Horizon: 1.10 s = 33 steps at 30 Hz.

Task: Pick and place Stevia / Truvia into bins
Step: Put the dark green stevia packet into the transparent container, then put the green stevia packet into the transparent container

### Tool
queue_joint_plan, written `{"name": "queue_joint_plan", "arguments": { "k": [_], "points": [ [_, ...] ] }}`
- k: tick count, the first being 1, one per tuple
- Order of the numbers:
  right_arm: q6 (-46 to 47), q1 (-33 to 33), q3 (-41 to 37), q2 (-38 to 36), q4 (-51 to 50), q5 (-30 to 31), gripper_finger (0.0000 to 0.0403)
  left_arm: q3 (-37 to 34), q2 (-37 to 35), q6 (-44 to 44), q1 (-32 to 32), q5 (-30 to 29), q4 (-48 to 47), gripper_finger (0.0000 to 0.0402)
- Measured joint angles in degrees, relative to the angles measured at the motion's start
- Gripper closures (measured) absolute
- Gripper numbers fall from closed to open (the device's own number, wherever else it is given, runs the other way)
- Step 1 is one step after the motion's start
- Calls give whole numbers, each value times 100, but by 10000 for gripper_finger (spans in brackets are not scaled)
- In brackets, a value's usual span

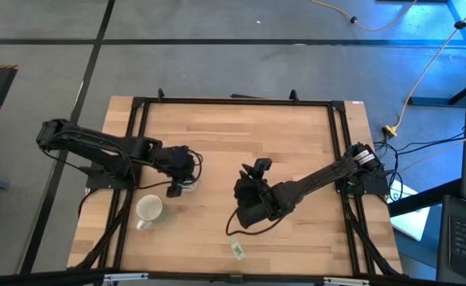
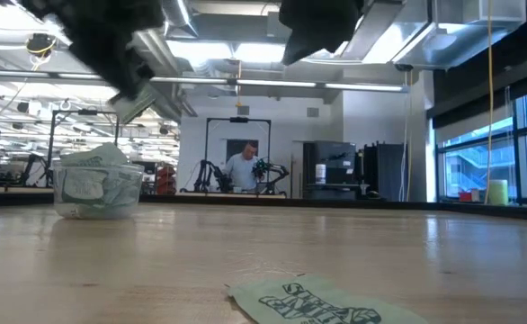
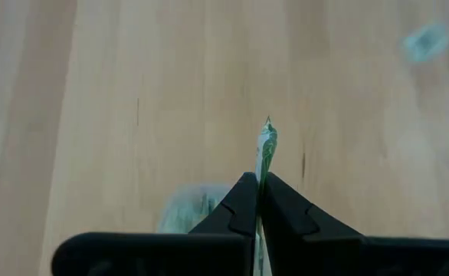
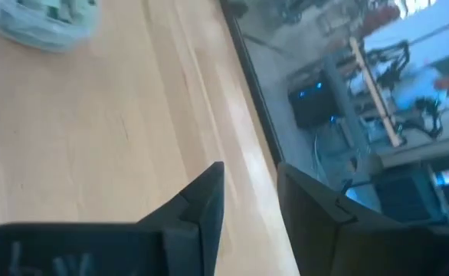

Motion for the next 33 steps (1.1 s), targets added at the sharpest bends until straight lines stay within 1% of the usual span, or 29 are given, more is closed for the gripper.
{"name": "queue_joint_plan", "arguments": {
  "k": [5,22,25,30,33],
  "points": [
    [308,-117,0,0,-133,-146,277,0,157,-151,-4,-7,-651,395],
    [324,-144,0,0,-128,-150,276,0,1159,-139,-4,90,-752,392],
    [326,-144,0,0,-128,-150,276,0,1200,-182,2,90,-759,380],
    [320,-142,0,0,-128,-155,276,0,1051,-182,4,93,-827,343],
    [288,-142,0,0,-113,-318,276,0,916,-184,4,81,-973,323]
  ]
}}
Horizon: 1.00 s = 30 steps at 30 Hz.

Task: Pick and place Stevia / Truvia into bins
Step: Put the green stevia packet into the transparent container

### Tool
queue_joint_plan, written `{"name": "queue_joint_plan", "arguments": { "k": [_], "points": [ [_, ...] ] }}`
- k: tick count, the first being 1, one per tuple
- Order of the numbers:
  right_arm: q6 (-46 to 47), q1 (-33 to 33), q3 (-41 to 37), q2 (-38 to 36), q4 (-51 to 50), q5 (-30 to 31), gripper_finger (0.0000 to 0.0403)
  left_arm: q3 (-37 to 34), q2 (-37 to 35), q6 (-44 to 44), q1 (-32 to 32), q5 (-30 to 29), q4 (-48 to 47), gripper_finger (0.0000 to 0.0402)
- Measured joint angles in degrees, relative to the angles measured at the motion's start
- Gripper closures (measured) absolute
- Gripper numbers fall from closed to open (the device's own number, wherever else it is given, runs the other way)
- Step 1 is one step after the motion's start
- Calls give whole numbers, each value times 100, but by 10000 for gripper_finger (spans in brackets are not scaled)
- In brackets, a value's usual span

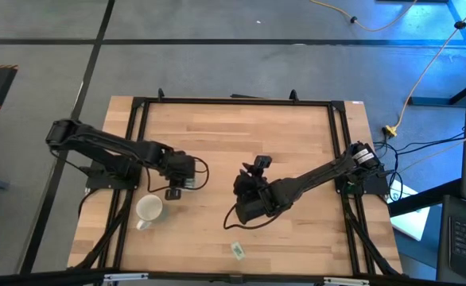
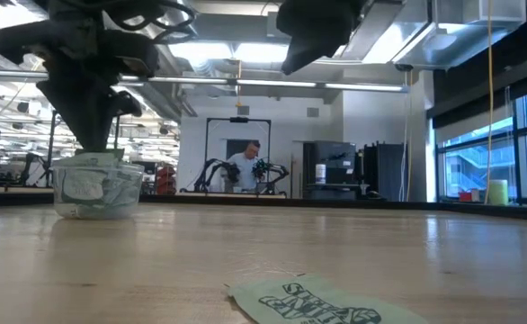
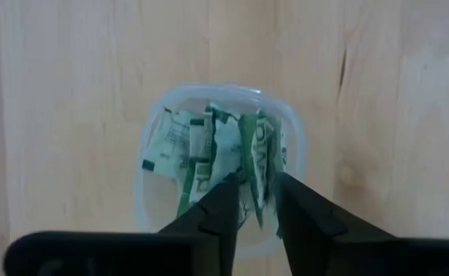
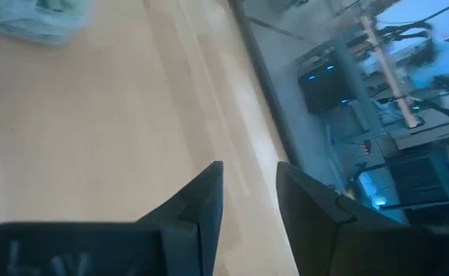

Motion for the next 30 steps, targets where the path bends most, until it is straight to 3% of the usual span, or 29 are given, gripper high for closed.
{"name": "queue_joint_plan", "arguments": {
  "k": [4,13,17,22,30],
  "points": [
    [-528,26,0,0,225,-845,276,0,-212,2,0,-32,32,306],
    [-1168,75,-279,-2,1772,-4736,276,0,-416,223,0,-96,823,308],
    [-1311,140,-863,-2,2974,-5892,276,0,-416,249,0,-111,1038,311],
    [-1299,260,-1482,0,4044,-6466,276,0,-416,259,0,-114,1066,309],
    [-1318,499,-2010,158,4960,-6203,276,0,-416,262,0,-126,1083,311]
  ]
}}
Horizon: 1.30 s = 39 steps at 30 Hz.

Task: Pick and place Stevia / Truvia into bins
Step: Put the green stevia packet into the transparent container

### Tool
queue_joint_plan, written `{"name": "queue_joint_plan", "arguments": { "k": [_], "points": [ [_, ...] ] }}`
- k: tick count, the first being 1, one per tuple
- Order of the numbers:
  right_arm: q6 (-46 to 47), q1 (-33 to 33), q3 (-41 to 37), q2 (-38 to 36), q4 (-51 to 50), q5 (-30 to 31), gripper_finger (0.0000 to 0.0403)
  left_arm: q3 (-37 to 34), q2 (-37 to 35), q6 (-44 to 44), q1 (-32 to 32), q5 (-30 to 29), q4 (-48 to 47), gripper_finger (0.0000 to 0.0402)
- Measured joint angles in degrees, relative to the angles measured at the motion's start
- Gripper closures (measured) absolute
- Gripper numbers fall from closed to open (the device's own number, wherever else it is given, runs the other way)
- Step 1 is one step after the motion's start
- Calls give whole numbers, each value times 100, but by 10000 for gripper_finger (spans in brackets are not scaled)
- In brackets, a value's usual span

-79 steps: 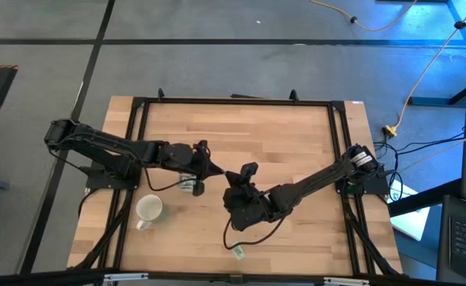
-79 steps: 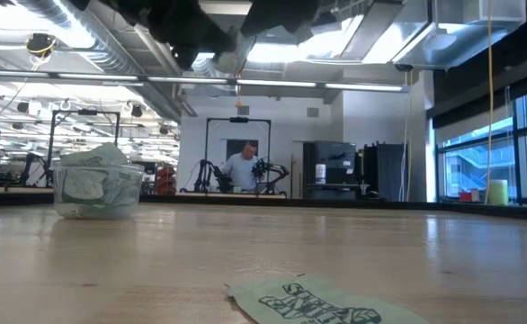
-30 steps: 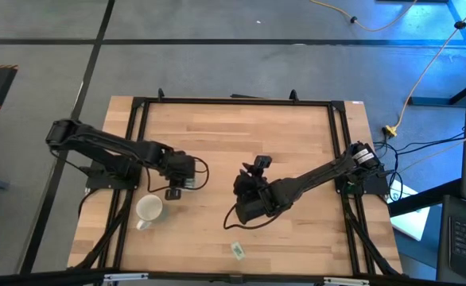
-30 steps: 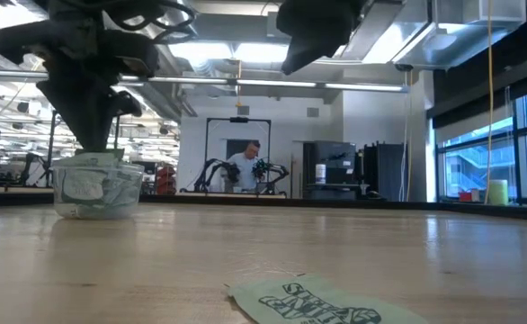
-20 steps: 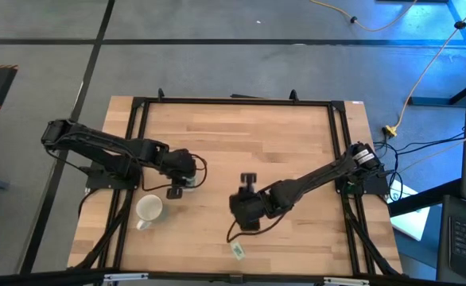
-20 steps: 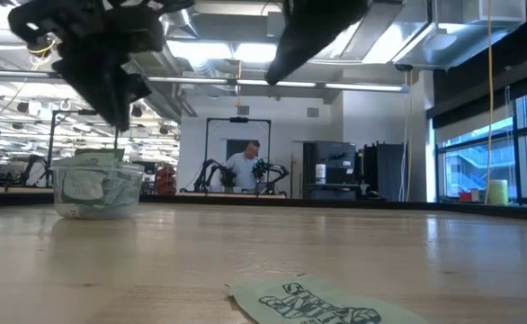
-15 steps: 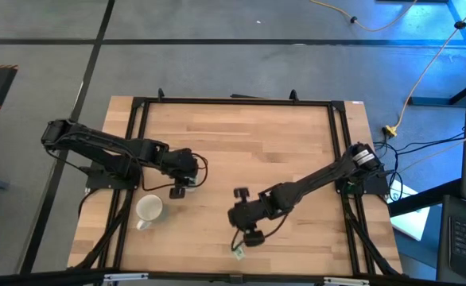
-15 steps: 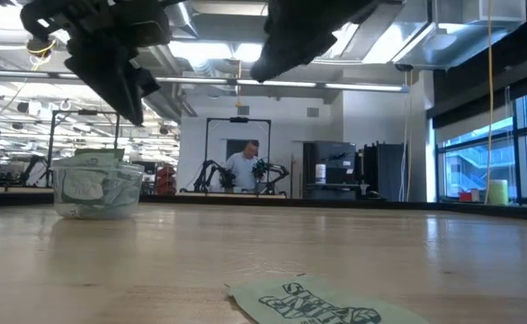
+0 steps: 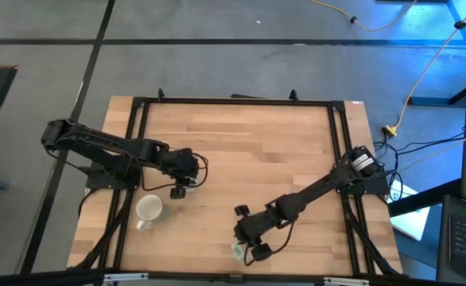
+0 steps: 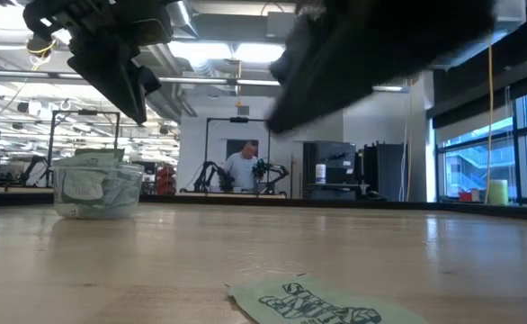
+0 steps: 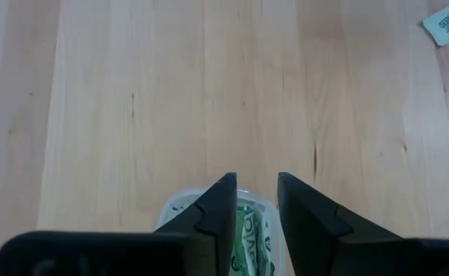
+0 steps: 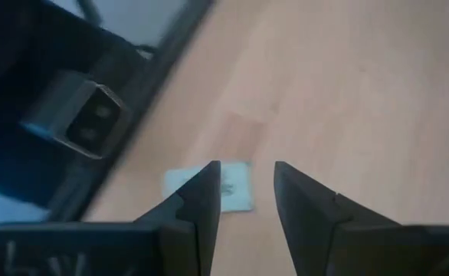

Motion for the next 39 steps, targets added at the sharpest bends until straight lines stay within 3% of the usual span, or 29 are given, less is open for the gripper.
{"name": "queue_joint_plan", "arguments": {
  "k": [4,21,32,39],
  "points": [
    [-136,57,22,211,-33,250,276,2,2,-2,0,0,41,309],
    [-281,123,111,994,371,205,281,2,2,-13,0,0,103,313],
    [-389,120,124,1049,43,205,393,2,2,-7,0,-22,115,315],
    [-608,129,58,681,-292,835,398,2,2,-50,-2,-22,338,315]
  ]
}}
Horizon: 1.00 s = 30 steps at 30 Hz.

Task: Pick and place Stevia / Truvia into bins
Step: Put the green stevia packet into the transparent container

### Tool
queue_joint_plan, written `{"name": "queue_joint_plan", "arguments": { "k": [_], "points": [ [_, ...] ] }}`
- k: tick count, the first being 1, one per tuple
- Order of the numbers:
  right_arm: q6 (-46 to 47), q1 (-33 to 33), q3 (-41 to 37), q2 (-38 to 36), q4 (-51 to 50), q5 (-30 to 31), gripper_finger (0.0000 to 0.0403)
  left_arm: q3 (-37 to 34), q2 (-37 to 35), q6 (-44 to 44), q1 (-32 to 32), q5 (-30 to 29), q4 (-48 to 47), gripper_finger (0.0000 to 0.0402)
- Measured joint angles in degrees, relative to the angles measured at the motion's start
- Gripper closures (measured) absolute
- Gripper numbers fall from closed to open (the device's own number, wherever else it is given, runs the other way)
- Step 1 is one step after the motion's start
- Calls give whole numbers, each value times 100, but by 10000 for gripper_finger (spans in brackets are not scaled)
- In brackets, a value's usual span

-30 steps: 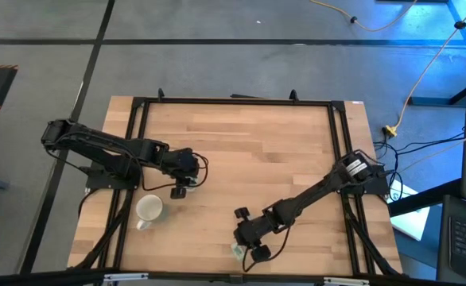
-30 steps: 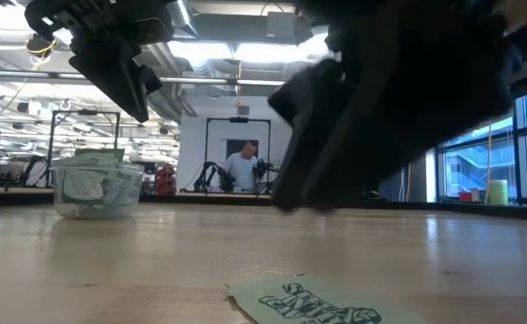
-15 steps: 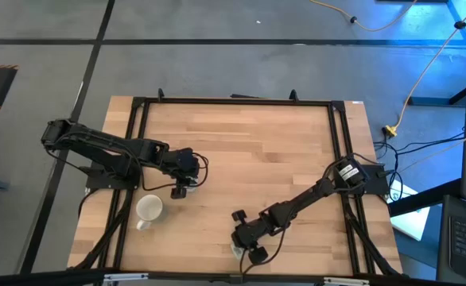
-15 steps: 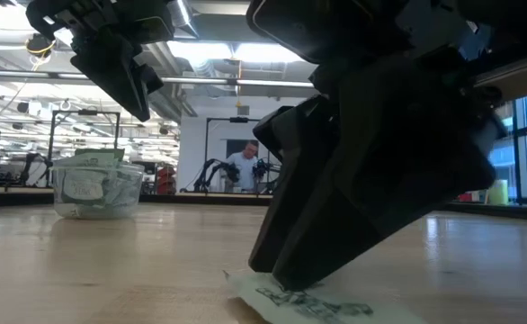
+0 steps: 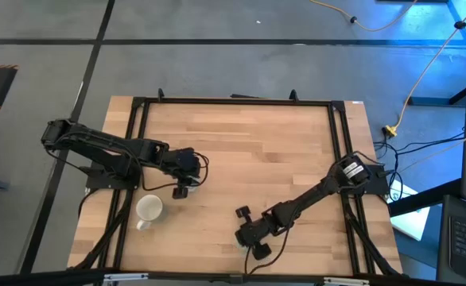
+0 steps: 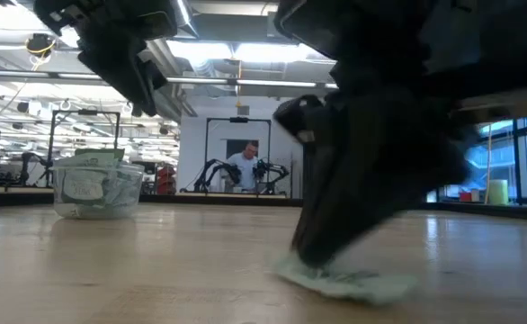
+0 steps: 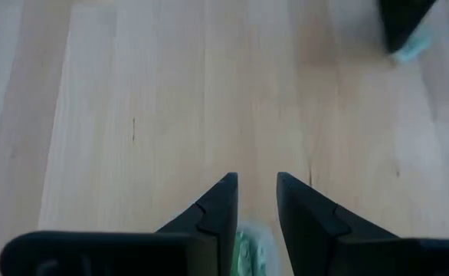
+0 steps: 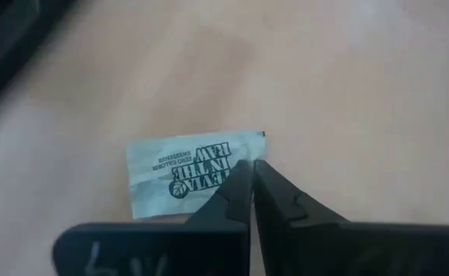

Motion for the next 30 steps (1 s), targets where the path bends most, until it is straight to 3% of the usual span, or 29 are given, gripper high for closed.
{"name": "queue_joint_plan", "arguments": {
  "k": [3,8,15,22,30],
  "points": [
    [-271,-22,-17,-373,-222,721,399,0,0,-301,1,0,322,315],
    [-621,1,6,-1095,-676,2611,401,0,0,-837,2,2,1018,315],
    [-1314,-47,22,-1579,-437,5075,402,2,0,-1250,2,-60,2067,303],
    [-1800,-293,20,-1623,22,5346,402,2,0,-1475,4,-337,2873,272],
    [-1943,-599,22,-1623,365,5346,402,2,0,-1472,4,-340,2859,263]
  ]
}}
